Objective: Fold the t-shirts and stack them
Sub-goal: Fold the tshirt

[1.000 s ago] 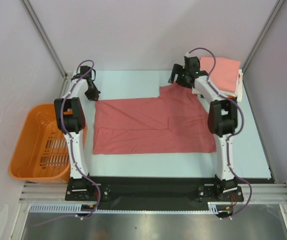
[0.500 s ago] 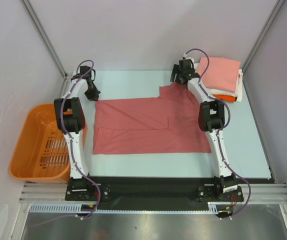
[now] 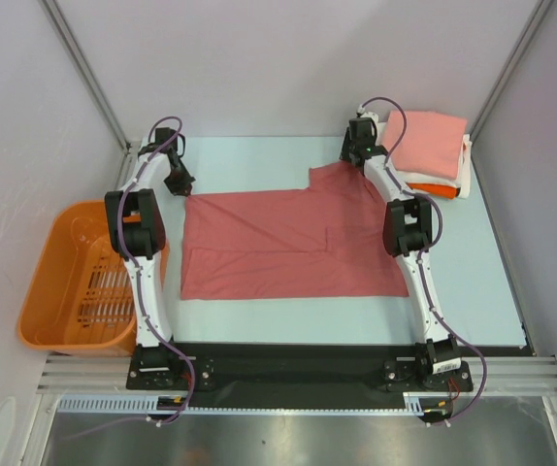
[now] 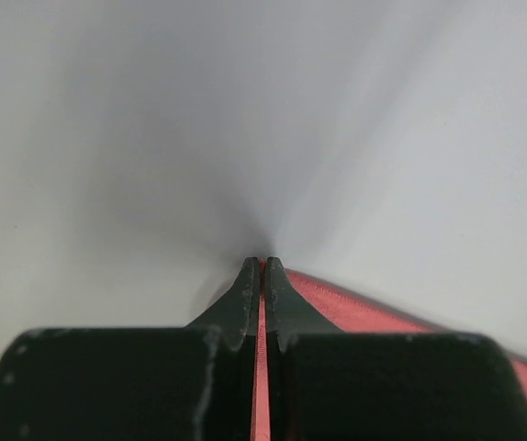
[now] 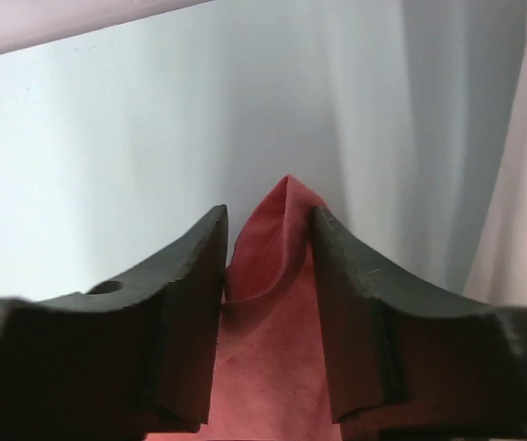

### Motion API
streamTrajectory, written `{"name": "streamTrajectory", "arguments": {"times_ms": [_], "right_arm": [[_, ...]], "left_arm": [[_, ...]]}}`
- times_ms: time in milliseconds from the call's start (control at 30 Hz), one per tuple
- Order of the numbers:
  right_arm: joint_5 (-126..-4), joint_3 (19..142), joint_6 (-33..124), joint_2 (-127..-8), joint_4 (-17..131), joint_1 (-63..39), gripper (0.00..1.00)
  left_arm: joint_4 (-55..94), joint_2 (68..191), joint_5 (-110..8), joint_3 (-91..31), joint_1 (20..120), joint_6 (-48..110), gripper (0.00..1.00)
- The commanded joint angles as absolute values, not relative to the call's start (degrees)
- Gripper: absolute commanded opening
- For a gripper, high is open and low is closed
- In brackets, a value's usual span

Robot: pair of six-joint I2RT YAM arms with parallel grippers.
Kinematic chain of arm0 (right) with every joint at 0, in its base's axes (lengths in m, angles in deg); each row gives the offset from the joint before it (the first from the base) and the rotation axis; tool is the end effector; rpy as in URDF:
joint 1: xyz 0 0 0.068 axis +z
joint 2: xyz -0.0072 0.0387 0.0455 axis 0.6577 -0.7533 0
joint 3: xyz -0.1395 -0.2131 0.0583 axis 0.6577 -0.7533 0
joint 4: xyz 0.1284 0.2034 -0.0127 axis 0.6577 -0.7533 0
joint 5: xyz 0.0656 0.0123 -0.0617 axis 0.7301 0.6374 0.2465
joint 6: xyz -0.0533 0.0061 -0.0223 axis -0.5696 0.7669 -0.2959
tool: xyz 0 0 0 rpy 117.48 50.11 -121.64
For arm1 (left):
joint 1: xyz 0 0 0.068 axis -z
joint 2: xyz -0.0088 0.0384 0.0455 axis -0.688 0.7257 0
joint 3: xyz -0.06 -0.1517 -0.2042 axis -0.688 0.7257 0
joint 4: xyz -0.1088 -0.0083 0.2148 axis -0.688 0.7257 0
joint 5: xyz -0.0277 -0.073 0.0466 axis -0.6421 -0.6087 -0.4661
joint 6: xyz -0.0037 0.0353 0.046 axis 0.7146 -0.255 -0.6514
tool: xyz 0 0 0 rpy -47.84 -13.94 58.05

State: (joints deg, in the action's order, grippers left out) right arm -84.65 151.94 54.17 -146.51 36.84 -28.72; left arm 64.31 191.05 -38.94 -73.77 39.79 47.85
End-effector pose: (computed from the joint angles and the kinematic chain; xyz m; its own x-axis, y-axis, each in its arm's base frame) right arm 0.5713 0.1165 0.1462 -0.5278 0.1542 -0.8353 0.1124 0.9874 0.1113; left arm 0.4838 0.0338 0.1587 -0.7433 -0.5245 -0.4151 -0.5078 0.8464 -0.1602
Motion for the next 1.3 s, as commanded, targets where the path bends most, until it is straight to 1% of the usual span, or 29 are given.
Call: {"name": "streamTrajectory", "arguments": {"times_ms": [0, 33, 67, 100, 133, 300, 367, 500, 533, 567, 600, 633, 667, 733, 767, 833, 867, 900, 967, 1000, 1067, 1100, 1133, 1267], "right_arm": [[-83.3, 153.5, 54.5, -146.3, 36.4, -28.7, 0.37], [-82.5, 152.3, 54.5, -146.0, 36.4, -28.7, 0.3], [-82.4, 151.5, 54.5, -145.6, 36.8, -28.6, 0.13], [-82.6, 150.4, 54.6, -144.6, 37.3, -28.6, 0.04], [-82.3, 149.4, 54.7, -143.9, 37.8, -28.6, 0.0], [-81.0, 146.6, 54.8, -139.2, 38.4, -28.6, 0.0], [-80.7, 145.6, 54.7, -135.4, 37.7, -28.6, 0.0], [-80.3, 136.5, 55.3, -125.2, 39.3, -28.6, 0.0], [-79.7, 130.9, 55.3, -122.9, 40.2, -28.7, 0.0], [-79.6, 128.1, 55.4, -118.3, 41.7, -28.6, 0.0], [-79.4, 125.4, 55.5, -116.0, 42.4, -28.6, 0.0], [-79.4, 119.6, 55.5, -114.0, 43.6, -28.5, 0.0], [-79.3, 116.9, 55.6, -109.6, 44.3, -28.4, 0.0], [-79.0, 111.0, 55.5, -105.0, 45.6, -28.2, 0.0], [-79.2, 105.2, 55.5, -103.0, 46.8, -28.1, 0.0], [-80.1, 99.8, 54.9, -96.3, 48.0, -27.7, 0.0], [-80.1, 93.9, 55.1, -94.3, 49.5, -27.5, 0.0], [-80.2, 91.4, 55.4, -89.9, 50.0, -27.6, 0.0], [-80.8, 86.0, 55.8, -85.6, 51.4, -27.5, 0.0], [-81.1, 81.0, 56.0, -83.7, 51.7, -27.7, 0.0], [-81.4, 76.4, 57.2, -77.8, 53.1, -27.6, 0.0], [-81.4, 71.9, 57.7, -75.9, 53.5, -27.5, 0.0], [-81.1, 70.0, 58.7, -72.5, 53.8, -27.5, 0.0], [-81.5, 61.4, 60.5, -65.4, 54.3, -27.3, 0.0]], "left_arm": [[66.9, 191.1, -37.8, -73.3, 39.3, 47.2, 0.0], [66.8, 191.1, -37.9, -73.4, 39.4, 47.2, 0.0], [66.8, 191.1, -38.0, -73.7, 39.3, 47.1, 0.0], [66.9, 191.1, -38.1, -73.9, 39.4, 47.1, 0.0], [66.9, 191.0, -38.4, -74.2, 39.3, 47.1, 0.0], [66.9, 188.0, -40.8, -74.7, 39.7, 47.0, 0.0], [66.9, 186.2, -41.4, -73.6, 39.7, 46.9, 0.0], [66.8, 181.0, -43.8, -70.7, 39.7, 46.5, 0.0], [66.7, 178.8, -43.9, -69.7, 39.7, 46.4, 0.0], [66.5, 177.7, -43.9, -68.6, 39.7, 46.1, 0.0], [65.5, 176.5, -44.1, -65.6, 39.7, 45.9, 0.0], [64.7, 173.9, -44.7, -63.7, 39.7, 45.6, 0.0], [63.9, 172.6, -45.2, -59.7, 39.7, 45.5, 0.0], [61.0, 169.6, -46.2, -55.5, 39.7, 45.3, 0.0], [60.2, 167.0, -46.8, -53.6, 39.7, 45.1, 0.0], [58.3, 164.7, -47.4, -48.6, 39.7, 45.1, 0.0], [57.7, 162.6, -47.8, -45.4, 39.7, 45.1, 0.0], [56.8, 161.6, -47.9, -43.9, 39.7, 45.1, 0.0], [55.8, 159.5, -47.9, -40.7, 39.7, 45.1, 0.0], [55.0, 157.5, -47.7, -37.8, 39.7, 45.2, 0.0], [54.0, 155.8, -47.7, -33.8, 39.8, 45.6, 0.0], [53.4, 154.2, -47.5, -32.7, 39.7, 45.7, 0.0], [53.1, 153.6, -47.3, -31.6, 39.7, 45.6, 0.0], [52.8, 150.9, -44.8, -27.4, 39.5, 46.0, 0.0]]}}
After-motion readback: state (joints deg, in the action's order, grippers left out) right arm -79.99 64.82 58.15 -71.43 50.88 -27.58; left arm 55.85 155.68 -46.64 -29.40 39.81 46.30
